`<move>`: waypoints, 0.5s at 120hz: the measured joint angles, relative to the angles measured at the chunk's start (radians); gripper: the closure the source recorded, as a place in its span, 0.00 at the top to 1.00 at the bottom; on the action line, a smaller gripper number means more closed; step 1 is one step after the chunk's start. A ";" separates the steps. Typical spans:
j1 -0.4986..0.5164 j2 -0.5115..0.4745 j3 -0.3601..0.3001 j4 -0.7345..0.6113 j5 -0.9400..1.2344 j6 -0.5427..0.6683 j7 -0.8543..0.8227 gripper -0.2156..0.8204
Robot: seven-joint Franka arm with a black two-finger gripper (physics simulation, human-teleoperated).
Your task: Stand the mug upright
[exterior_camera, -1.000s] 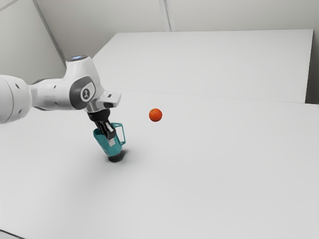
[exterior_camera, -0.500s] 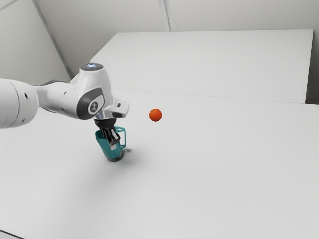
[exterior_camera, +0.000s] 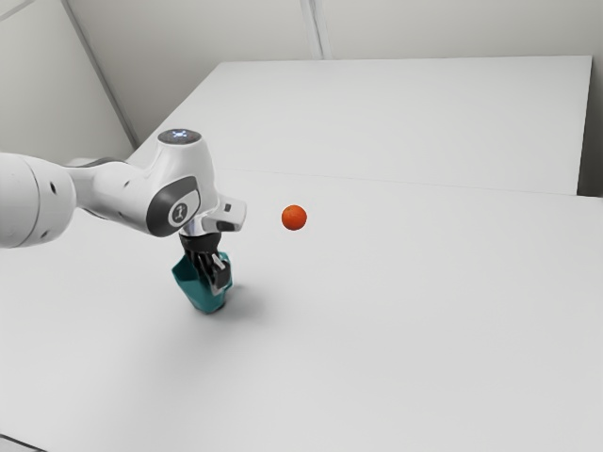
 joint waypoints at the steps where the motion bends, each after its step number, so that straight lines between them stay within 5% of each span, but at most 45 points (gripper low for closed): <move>1: 0.000 0.000 0.000 0.000 0.001 0.000 -0.001 0.41; 25: -0.002 -0.047 0.000 0.014 0.010 -0.001 -0.013 0.64; 60: -0.006 -0.102 0.003 0.256 -0.033 -0.125 -0.063 0.75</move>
